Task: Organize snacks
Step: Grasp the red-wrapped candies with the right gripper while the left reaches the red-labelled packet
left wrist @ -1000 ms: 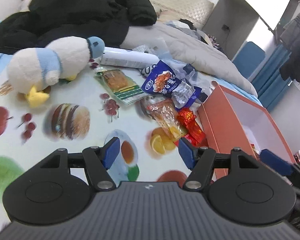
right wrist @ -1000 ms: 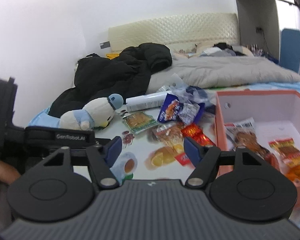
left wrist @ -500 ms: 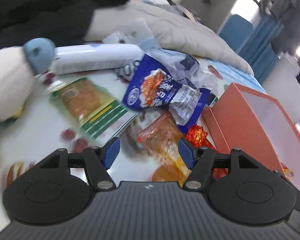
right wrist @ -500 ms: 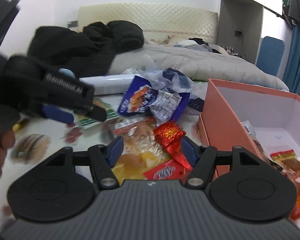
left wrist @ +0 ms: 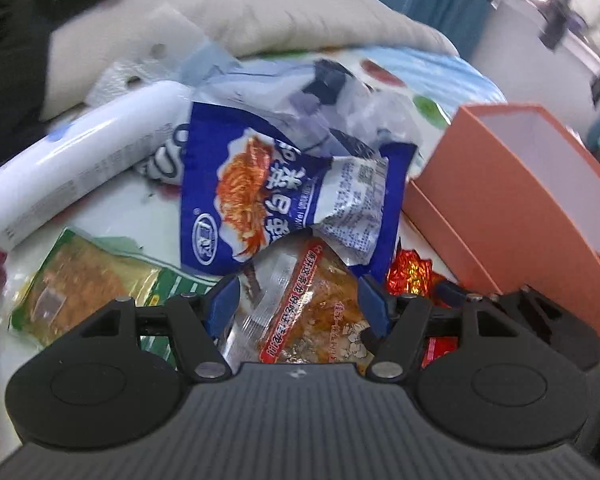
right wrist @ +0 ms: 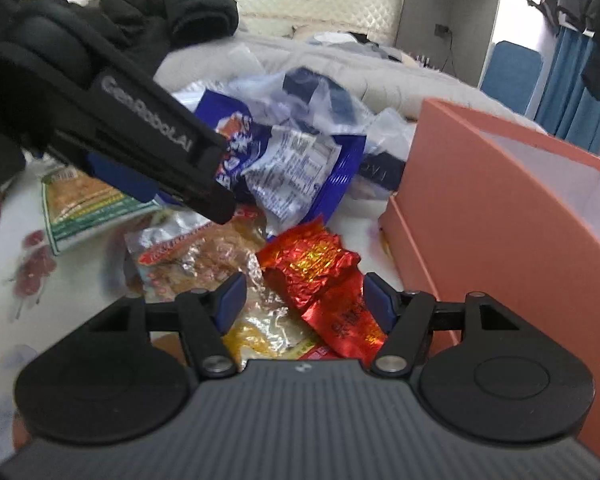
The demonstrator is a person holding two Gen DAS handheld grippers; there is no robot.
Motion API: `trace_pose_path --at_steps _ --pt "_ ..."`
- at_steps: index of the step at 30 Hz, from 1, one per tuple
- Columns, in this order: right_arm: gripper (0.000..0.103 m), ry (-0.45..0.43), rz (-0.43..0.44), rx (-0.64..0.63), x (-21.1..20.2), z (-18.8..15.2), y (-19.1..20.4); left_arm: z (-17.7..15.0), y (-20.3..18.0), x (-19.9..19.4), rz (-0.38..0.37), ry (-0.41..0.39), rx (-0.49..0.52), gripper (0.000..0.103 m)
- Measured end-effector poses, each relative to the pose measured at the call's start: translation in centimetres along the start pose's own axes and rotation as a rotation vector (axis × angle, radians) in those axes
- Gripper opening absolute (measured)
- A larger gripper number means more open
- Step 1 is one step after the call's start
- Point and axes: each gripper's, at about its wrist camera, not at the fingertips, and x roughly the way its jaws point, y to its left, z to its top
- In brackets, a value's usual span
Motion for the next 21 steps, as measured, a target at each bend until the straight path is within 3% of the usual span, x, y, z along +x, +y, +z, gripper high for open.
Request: trace_pose_path --at_steps 2,4,7,8,12,16,21 --pt "0.065 0.007 0.017 0.006 0.4 -0.1 -0.1 0.1 0.1 0.5 -0.02 0.019 0.032 0.07" --pt "0.047 -0.009 0.007 -0.006 0.1 0.0 0.1 0.1 0.1 1.0 -0.028 0.032 0.069 0.07" --pt "0.041 -0.007 -0.005 -0.015 -0.1 0.0 0.3 -0.2 -0.1 1.7 -0.036 0.06 0.127 0.071" --pt "0.031 -0.007 -0.008 -0.018 -0.2 -0.1 0.3 -0.4 -0.3 1.7 -0.038 0.065 0.138 0.071" --pt "0.032 -0.02 -0.021 -0.031 -1.0 -0.3 0.0 -0.8 -1.2 2.2 0.039 0.07 0.18 0.07" --pt "0.032 -0.023 -0.02 -0.04 -1.8 -0.6 -0.3 -1.3 -2.5 2.6 0.061 0.079 0.233 0.067" --pt "0.032 -0.015 -0.003 -0.037 -3.0 -1.0 -0.3 -2.3 -3.6 2.2 0.086 0.09 0.26 0.046"
